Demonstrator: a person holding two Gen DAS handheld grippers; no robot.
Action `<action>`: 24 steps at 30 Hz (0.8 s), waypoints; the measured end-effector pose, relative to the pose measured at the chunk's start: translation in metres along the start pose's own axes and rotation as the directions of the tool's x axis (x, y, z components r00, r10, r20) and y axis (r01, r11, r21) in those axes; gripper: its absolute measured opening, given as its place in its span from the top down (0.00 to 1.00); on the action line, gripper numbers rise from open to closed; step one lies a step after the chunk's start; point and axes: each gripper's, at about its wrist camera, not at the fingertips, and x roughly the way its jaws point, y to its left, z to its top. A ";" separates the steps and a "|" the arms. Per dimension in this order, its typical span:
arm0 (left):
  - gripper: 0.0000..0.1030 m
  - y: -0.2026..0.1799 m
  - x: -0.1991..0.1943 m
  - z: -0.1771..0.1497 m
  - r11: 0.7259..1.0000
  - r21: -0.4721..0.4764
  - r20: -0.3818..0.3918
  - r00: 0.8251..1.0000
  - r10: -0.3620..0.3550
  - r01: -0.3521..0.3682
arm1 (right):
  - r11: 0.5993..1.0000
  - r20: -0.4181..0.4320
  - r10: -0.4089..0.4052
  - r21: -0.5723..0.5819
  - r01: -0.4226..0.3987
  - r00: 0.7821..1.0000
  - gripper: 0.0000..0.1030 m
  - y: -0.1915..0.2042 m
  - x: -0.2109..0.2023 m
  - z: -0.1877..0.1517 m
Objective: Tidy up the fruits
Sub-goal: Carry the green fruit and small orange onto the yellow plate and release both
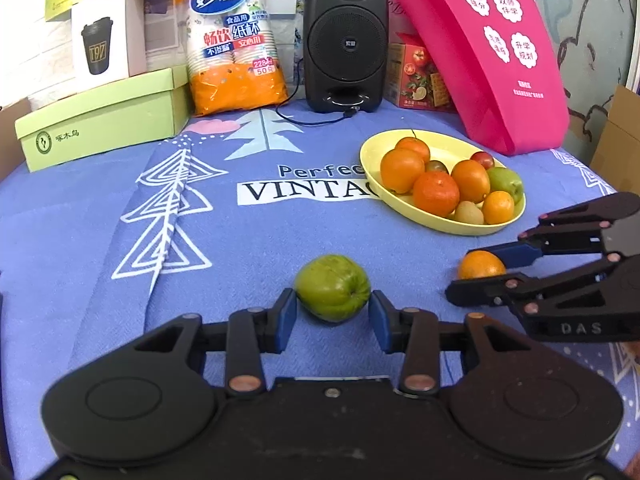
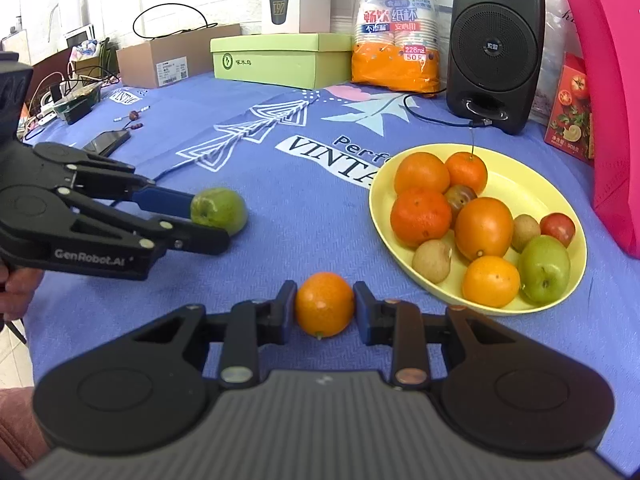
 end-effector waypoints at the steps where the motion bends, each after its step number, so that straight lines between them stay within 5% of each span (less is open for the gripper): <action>1: 0.59 -0.001 0.002 0.001 1.000 0.003 0.004 1.000 0.003 -0.003 | 1.000 0.000 0.000 0.000 0.000 1.000 0.71 0.000 0.000 0.000; 24: 0.61 -0.005 -0.010 0.017 0.999 -0.002 0.087 0.996 -0.034 0.034 | 1.000 0.016 0.008 0.026 -0.008 1.000 0.71 -0.005 -0.015 -0.007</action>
